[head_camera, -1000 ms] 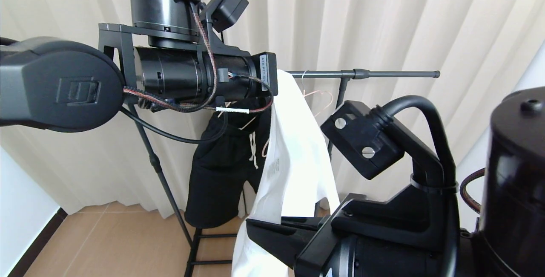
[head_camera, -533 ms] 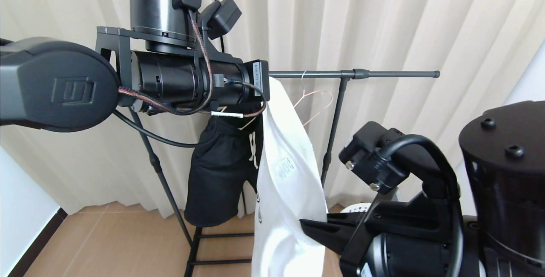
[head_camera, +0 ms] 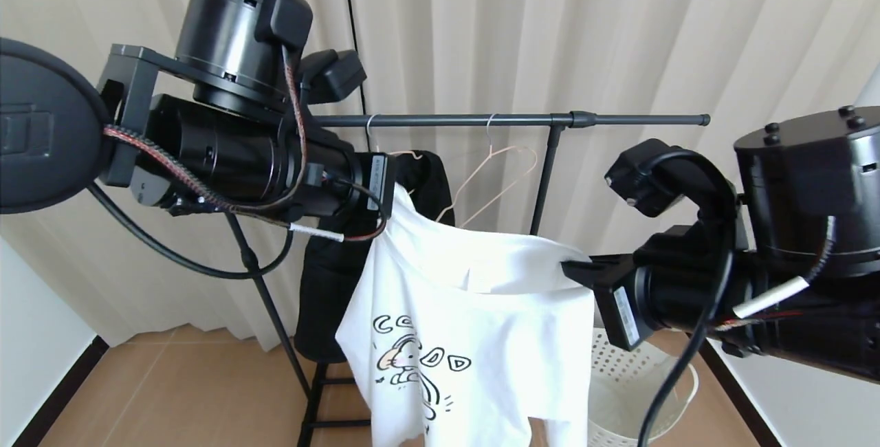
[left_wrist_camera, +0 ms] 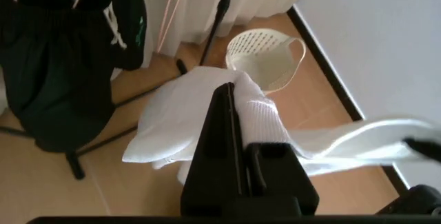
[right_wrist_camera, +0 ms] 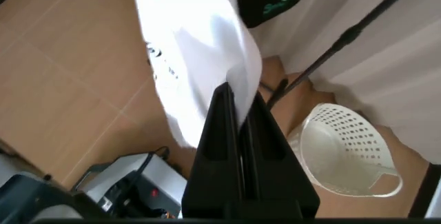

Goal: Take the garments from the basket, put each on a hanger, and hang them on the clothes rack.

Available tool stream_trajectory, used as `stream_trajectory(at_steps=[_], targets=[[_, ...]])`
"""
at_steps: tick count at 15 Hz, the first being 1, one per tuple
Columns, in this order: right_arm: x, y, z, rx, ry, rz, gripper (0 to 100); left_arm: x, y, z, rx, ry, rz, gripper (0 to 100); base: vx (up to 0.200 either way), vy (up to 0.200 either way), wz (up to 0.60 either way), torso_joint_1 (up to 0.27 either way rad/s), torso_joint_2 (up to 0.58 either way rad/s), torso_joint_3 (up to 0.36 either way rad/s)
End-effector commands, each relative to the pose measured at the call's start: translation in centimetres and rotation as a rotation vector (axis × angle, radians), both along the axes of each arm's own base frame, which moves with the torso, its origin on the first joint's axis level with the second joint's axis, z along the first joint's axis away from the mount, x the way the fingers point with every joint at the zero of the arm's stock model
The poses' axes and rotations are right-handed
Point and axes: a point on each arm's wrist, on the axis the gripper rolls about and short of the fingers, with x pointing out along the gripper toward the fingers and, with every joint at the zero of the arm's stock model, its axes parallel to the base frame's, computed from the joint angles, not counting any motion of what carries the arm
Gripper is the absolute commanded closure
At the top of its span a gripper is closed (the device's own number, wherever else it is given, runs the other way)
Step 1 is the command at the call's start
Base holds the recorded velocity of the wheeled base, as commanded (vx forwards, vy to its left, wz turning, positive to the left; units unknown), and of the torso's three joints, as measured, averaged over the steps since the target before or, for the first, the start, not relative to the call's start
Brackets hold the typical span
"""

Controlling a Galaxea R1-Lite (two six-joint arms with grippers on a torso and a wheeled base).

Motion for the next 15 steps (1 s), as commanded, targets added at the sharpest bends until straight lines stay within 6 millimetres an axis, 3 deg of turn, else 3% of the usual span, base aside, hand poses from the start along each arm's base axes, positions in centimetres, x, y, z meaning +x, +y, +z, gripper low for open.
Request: stream_trajectory(at_steps=[1,4,8,12,15], targets=[[2.5,0.8,-1.8,-0.031,0.011,-0.068,100,-1.2,0.1,-0.1,0.027,0.018,-0.008,100,0.0,0.0,0.0,0.0,0.0,0.0],[5.5,1.8,-2.3,0.046,-0.054,-0.136,100,-3.8,-0.7,-3.1,0.155,0.15,-0.069,100,0.0,0.0,0.0,0.0,0.0,0.0],[9.2,4.9,-2.8,0.322,-0.087,-0.209,100,-6.2,-3.6,-4.5,0.143,0.218,-0.152,100,0.0,0.0,0.0,0.0,0.0,0.0],[9.2,7.1,-2.4,0.521,-0.1,-0.198,100,-7.7,-8.2,-3.5,-0.036,0.284,-0.173,100,0.0,0.0,0.0,0.0,0.0,0.0],[9.0,7.1,-1.5,0.597,-0.064,-0.16,100,-7.4,-10.5,-4.1,-0.077,0.321,-0.15,100,0.0,0.0,0.0,0.0,0.0,0.0]])
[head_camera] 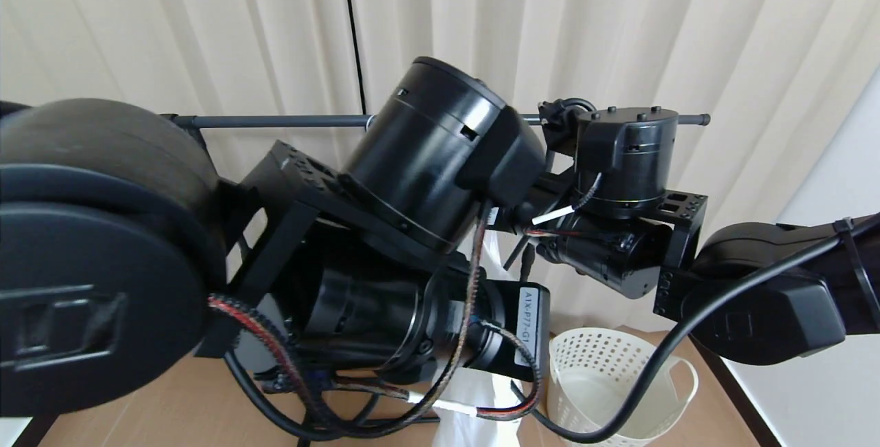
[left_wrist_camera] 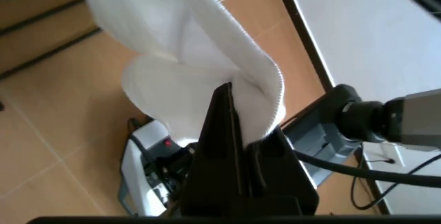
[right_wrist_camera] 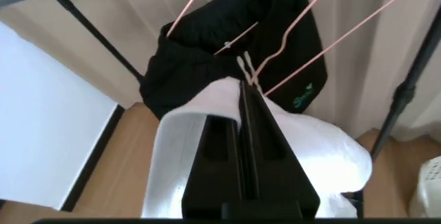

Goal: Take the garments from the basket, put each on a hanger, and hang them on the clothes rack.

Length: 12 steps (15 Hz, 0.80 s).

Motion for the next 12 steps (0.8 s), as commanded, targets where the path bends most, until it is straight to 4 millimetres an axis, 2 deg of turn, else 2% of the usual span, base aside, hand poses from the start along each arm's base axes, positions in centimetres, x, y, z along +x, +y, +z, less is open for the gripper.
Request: stream_trajectory(at_steps=[1,5,8,9,12], targets=[[-0.1,0.1,0.1,0.004,0.0,0.011,100,0.4,-1.5,-0.7,0.006,0.012,-0.005,100,0.0,0.0,0.0,0.0,0.0,0.0],[0.1,-0.3,0.2,-0.002,0.0,-0.003,100,0.6,-0.5,-0.9,0.027,0.014,0.019,100,0.0,0.0,0.0,0.0,0.0,0.0],[0.8,-2.8,0.7,-0.083,-0.04,-0.055,100,1.3,1.5,-1.3,0.068,-0.003,0.045,100,0.0,0.0,0.0,0.0,0.0,0.0],[0.8,-4.1,1.2,-0.143,-0.066,-0.075,100,1.8,2.4,-1.7,0.101,-0.017,0.068,100,0.0,0.0,0.0,0.0,0.0,0.0],[-1.3,-6.6,3.2,-0.24,-0.12,-0.102,100,4.0,3.9,-2.2,0.156,-0.056,0.175,100,0.0,0.0,0.0,0.0,0.0,0.0]])
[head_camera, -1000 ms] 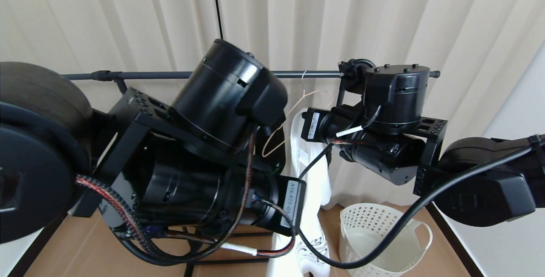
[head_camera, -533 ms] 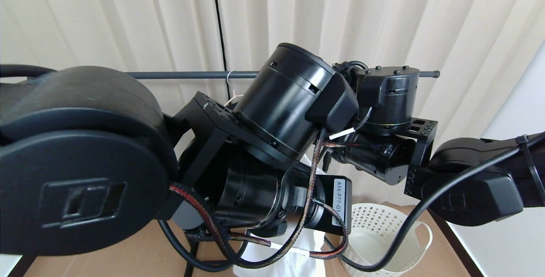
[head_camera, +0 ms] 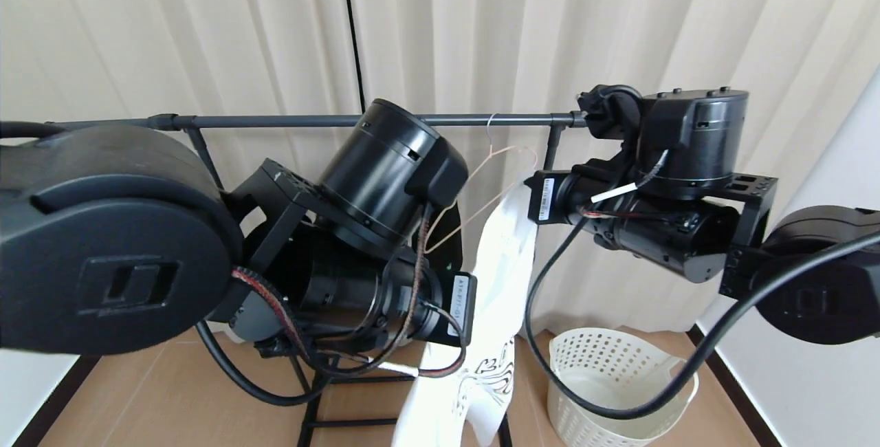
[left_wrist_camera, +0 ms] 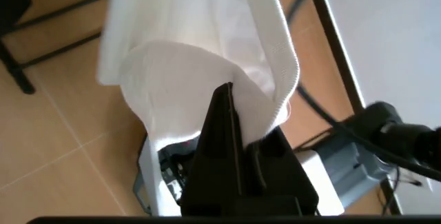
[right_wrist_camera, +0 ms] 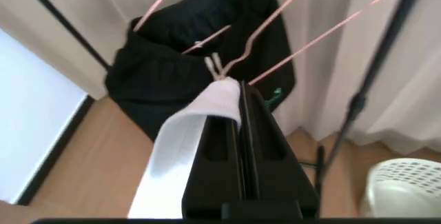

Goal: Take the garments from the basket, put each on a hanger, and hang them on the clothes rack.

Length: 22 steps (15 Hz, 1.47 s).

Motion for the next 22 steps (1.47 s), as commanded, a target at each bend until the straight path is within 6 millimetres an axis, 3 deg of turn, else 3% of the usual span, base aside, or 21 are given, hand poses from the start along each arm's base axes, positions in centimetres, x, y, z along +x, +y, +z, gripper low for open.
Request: stream_trajectory(at_steps=[1,5,9,10,19,22], targets=[[-2.3,-2.3,2.5,-0.037,-0.049,-0.026,100,1.4,0.9,-0.2,0.008,-0.009,0.049,100,0.0,0.0,0.0,0.0,0.0,0.0],[-4.7,-4.2,2.7,-0.19,-0.047,-0.062,100,4.9,0.2,-1.8,0.018,-0.101,0.092,100,0.0,0.0,0.0,0.0,0.0,0.0],[-5.7,-5.0,2.8,-0.248,-0.066,-0.058,100,5.9,-0.8,-2.5,0.023,-0.107,0.08,100,0.0,0.0,0.0,0.0,0.0,0.0],[-5.7,-5.0,2.8,-0.248,-0.066,-0.06,100,6.0,-0.8,-2.6,0.034,-0.111,0.07,0,0.0,0.0,0.0,0.0,0.0,0.0],[-3.7,-7.0,2.6,-0.291,-0.064,-0.151,100,4.4,0.6,-3.4,0.01,-0.141,-0.027,0,0.0,0.0,0.0,0.0,0.0,0.0],[-3.9,-7.1,2.6,-0.297,-0.065,-0.151,100,5.2,2.0,-4.5,0.034,-0.21,-0.048,0,0.0,0.0,0.0,0.0,0.0,0.0]])
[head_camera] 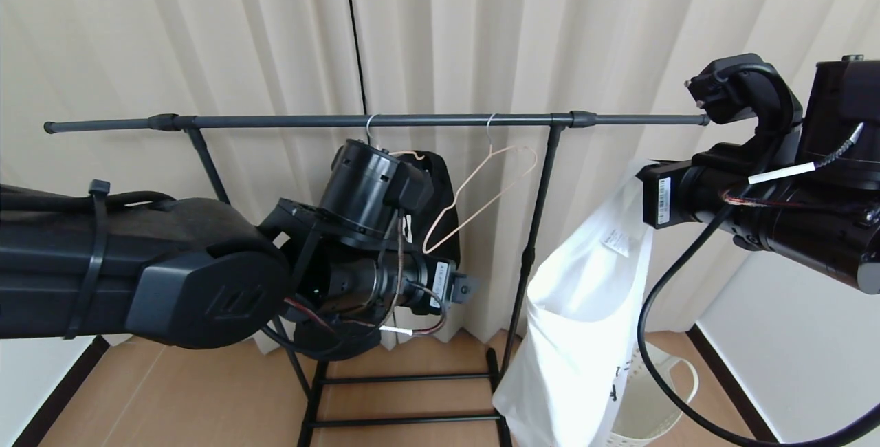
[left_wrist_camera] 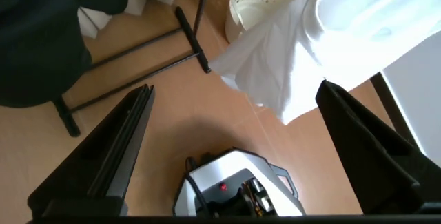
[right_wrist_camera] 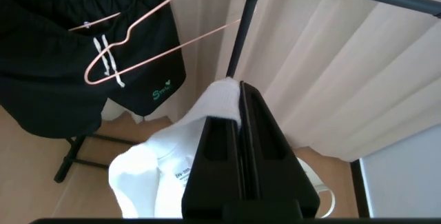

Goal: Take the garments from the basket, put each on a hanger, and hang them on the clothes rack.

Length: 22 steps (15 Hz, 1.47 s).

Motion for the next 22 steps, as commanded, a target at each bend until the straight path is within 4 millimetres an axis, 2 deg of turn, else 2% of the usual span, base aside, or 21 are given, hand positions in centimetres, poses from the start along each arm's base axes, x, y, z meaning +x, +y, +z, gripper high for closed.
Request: stream_trajectory(at_steps=[1,6,14,19,22], targets=[[-0.1,-0.1,0.0,-0.007,0.001,0.001,100,0.5,1.4,-0.4,0.027,-0.037,0.006,0,0.0,0.0,0.0,0.0,0.0,0.0],[-0.8,-0.6,-0.4,-0.066,0.003,0.011,100,1.0,1.8,-0.8,0.051,-0.071,-0.003,0,0.0,0.0,0.0,0.0,0.0,0.0],[-2.2,-1.7,-0.5,-0.15,-0.011,0.018,100,2.4,0.7,-2.1,0.062,-0.108,-0.02,0,0.175,-0.025,0.0,0.004,0.0,0.002],[-2.3,-1.8,-0.5,-0.152,-0.01,0.019,100,4.8,1.1,-3.3,0.074,-0.186,-0.006,0,0.0,0.0,0.0,0.0,0.0,0.0],[-2.3,-1.7,-0.7,-0.155,-0.004,0.019,100,7.3,0.7,-4.6,0.125,-0.271,-0.027,0,0.0,0.0,0.0,0.0,0.0,0.0]])
